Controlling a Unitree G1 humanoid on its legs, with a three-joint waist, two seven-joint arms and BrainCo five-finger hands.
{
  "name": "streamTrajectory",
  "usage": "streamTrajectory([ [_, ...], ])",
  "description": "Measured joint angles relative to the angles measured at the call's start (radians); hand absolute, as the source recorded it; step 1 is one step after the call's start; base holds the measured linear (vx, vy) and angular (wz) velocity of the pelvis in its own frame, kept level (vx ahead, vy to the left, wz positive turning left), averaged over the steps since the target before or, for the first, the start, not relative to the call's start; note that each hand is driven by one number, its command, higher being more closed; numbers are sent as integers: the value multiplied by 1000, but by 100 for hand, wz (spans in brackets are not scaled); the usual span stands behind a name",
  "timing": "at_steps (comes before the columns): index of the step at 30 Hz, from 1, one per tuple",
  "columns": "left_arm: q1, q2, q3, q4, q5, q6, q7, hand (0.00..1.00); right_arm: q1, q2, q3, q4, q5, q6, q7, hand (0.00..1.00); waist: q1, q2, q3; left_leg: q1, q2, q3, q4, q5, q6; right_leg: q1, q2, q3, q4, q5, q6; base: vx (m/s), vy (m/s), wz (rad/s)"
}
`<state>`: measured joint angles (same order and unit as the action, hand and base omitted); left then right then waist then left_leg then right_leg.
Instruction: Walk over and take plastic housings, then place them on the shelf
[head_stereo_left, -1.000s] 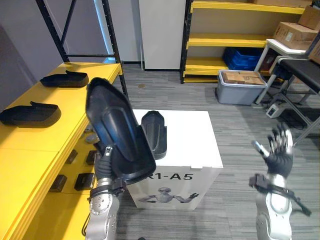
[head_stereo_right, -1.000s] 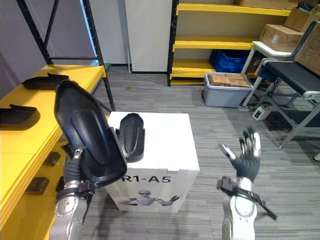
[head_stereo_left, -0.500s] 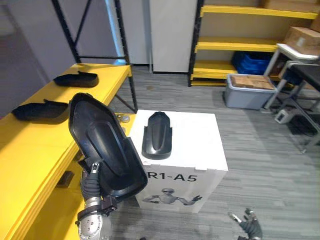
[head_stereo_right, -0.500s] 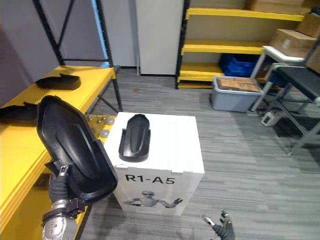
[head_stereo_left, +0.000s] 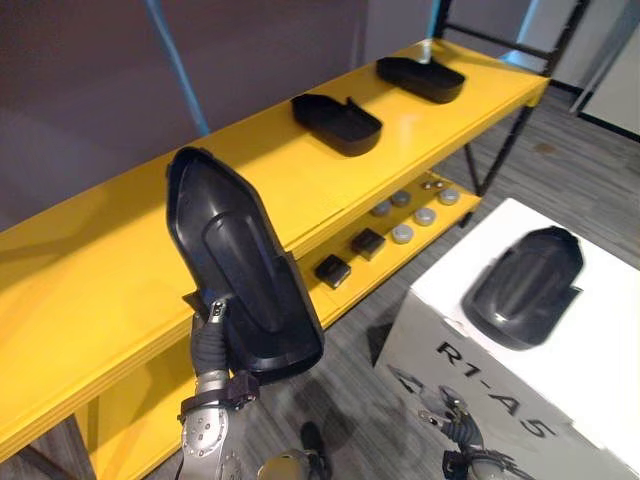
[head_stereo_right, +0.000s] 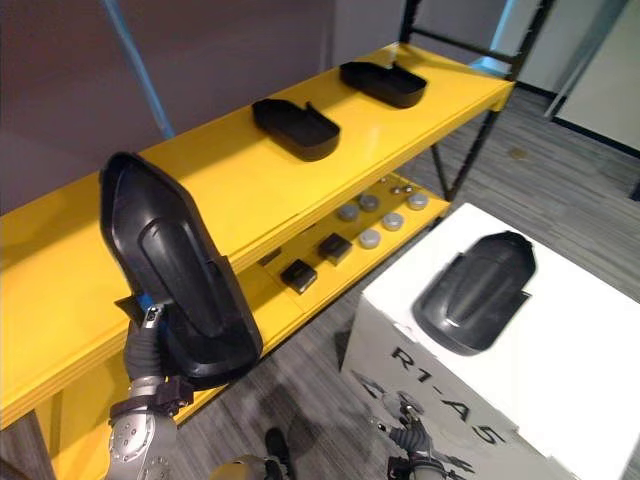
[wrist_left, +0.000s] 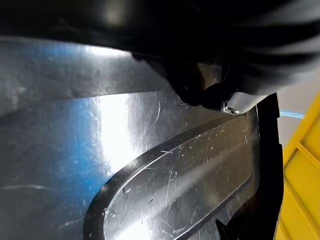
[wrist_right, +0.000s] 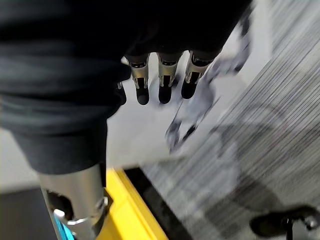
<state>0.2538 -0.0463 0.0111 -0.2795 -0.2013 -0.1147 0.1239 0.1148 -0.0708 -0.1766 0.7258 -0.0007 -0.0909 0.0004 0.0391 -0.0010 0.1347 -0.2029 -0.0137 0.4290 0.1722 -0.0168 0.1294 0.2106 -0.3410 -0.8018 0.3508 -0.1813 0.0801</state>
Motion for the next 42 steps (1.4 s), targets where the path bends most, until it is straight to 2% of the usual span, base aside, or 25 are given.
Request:
streamTrajectory([
  [1,-8,1,-7,4,9,0,-3,100,-6,0,1,1,-10,9,0,0,0,1,4,18,-17,-14,7,-17,5,-11,-47,12,97,12,-21,174,241,45],
  [2,-20,5,-22,10,27,1,-2,100,-5,0,2,1,-19,12,0,0,-15,9,9,50,-32,-50,8,-37,9,-52,-88,87,240,44,-93,214,251,76],
  [3,-39,20,-41,20,31,-1,-1,100,-1,3,7,3,-21,12,1,0,-32,14,12,71,-35,-92,4,-46,5,-119,-58,251,335,-5,-84,189,175,85],
  [4,-53,29,-47,29,34,-1,0,100,1,3,15,3,-20,13,0,0,-37,16,15,83,-37,-111,-4,-46,5,-152,-22,335,354,-27,-64,206,103,89],
  [6,-87,40,-51,60,40,-2,6,100,7,1,41,3,-20,13,1,0,-56,15,24,140,-53,-165,-42,-46,4,-271,100,579,334,-90,-37,210,64,71],
  [7,-93,42,-55,68,42,-2,9,100,9,2,43,3,-20,13,1,0,-59,14,24,152,-60,-177,-48,-46,4,-297,123,623,317,-95,-30,204,44,64],
  [9,-121,48,-110,79,50,-2,28,100,38,10,42,-12,-20,13,0,0,-76,11,25,187,-88,-246,-47,-48,3,-371,204,786,251,-99,-24,207,-6,94],
  [11,-143,46,-157,78,51,-2,34,100,73,22,41,-26,-18,14,-1,0,-78,4,21,202,-100,-300,-35,-59,-15,-390,244,870,193,-95,-20,225,-110,122],
  [13,-146,46,-186,54,69,-6,37,100,97,43,42,-56,-16,21,-1,0,-71,-30,0,208,-117,-326,-14,-93,-26,-382,227,857,116,-55,-32,212,-160,90],
  [14,-147,45,-186,43,72,-14,38,100,102,57,42,-83,-8,26,-2,0,-49,-57,-17,196,-125,-335,36,-137,-41,-361,206,825,55,-2,-15,205,-199,45],
  [15,-142,29,-186,43,72,-15,41,100,103,57,41,-100,-3,27,-5,0,-41,-42,-29,188,-86,-334,94,-196,-54,-314,222,788,21,4,-4,200,-202,44],
  [17,-145,11,-187,41,73,-19,41,100,101,56,43,-138,1,27,-10,0,-35,-35,-50,188,4,-233,154,-230,-91,-262,247,749,-33,14,-16,164,-171,40],
  [19,-146,1,-191,38,75,-21,43,100,90,52,41,-152,1,27,-11,0,-22,-33,-73,200,21,-224,152,-228,-94,-228,264,741,-73,17,-22,149,-120,12],
  [23,-147,7,-196,41,120,-20,44,100,78,53,44,-155,0,27,-10,0,-24,-28,-96,264,22,-224,105,-223,-103,-144,275,736,-159,27,-33,167,-34,1],
  [28,-206,46,-192,132,193,-9,66,100,76,40,44,-67,-1,27,-8,0,-31,-27,-110,308,17,-243,68,-208,-125,-85,280,735,-207,40,-50,102,5,12],
  [32,-289,83,-136,248,249,23,83,100,71,12,44,-41,-1,27,-6,0,-54,-25,-111,323,16,-270,54,-196,-132,-68,281,733,-209,42,-52,39,-7,16],
  [33,-324,97,-109,300,261,27,94,100,66,5,42,-30,-1,27,-3,0,-61,-24,-112,328,16,-274,36,-185,-133,-67,283,731,-214,49,-62,-9,-13,10],
  [36,-414,140,-44,407,266,57,129,100,61,-3,40,-20,-1,27,2,0,-86,-23,-111,326,13,-296,-7,-148,-129,-72,284,720,-239,78,-61,-52,-24,13],
  [42,-516,185,20,520,262,91,172,100,51,-3,40,8,-2,29,13,0,-108,-22,-93,325,7,-320,-87,-88,-122,-104,285,706,-239,94,-59,-116,-35,9],
])
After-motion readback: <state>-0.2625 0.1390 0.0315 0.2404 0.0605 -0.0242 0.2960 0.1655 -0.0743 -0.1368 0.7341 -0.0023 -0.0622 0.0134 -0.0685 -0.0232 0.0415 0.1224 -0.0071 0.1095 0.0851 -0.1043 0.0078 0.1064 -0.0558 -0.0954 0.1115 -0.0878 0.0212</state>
